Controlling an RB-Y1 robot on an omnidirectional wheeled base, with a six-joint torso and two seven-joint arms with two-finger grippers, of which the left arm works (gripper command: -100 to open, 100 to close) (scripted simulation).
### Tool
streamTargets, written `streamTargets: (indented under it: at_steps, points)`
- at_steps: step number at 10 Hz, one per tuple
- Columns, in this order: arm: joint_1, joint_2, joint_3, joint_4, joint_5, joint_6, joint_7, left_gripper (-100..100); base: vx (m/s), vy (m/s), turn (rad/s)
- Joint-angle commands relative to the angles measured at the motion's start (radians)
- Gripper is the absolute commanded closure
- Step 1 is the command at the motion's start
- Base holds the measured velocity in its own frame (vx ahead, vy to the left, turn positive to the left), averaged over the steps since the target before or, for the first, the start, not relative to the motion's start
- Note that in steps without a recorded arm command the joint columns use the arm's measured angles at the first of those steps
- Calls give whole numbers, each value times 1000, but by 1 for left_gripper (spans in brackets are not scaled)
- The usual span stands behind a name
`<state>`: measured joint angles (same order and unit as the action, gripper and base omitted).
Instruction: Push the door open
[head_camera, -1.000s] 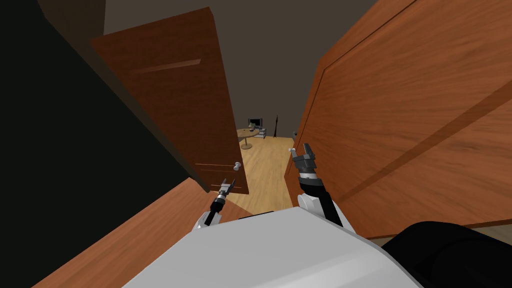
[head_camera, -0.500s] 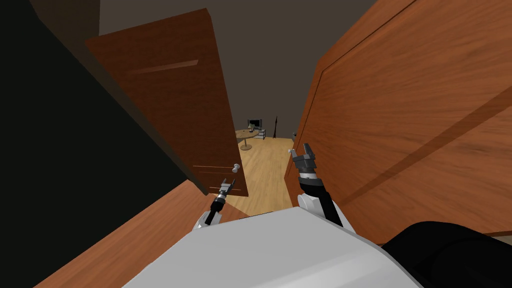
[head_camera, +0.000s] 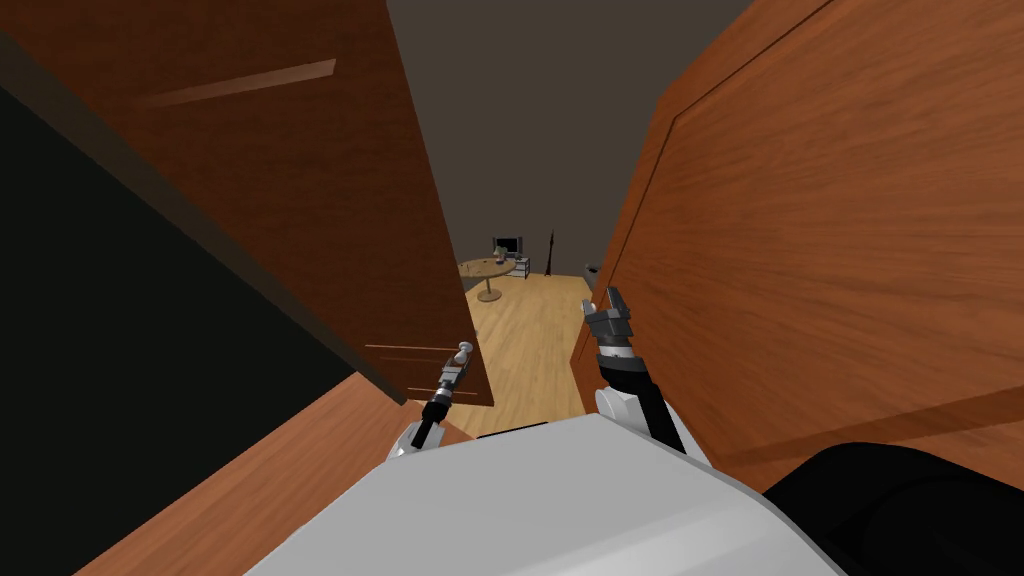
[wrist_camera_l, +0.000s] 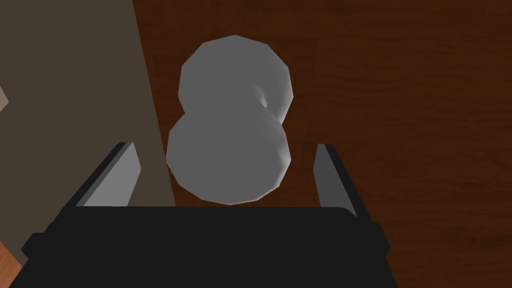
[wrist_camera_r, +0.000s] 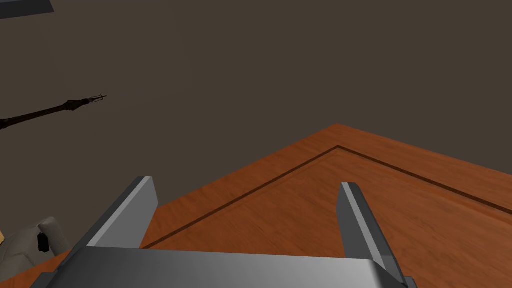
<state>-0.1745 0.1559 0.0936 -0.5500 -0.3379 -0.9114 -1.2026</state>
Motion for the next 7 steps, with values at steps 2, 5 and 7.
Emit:
streamTargets:
  at_steps: [2, 5, 7]
  points:
    - [0, 0, 0, 0, 0, 0, 0, 100, 45, -10, 5]
    - [0, 0, 0, 0, 0, 0, 0, 100, -27, 10, -6]
    - [0, 0, 0, 0, 0, 0, 0, 100, -5, 1, 3]
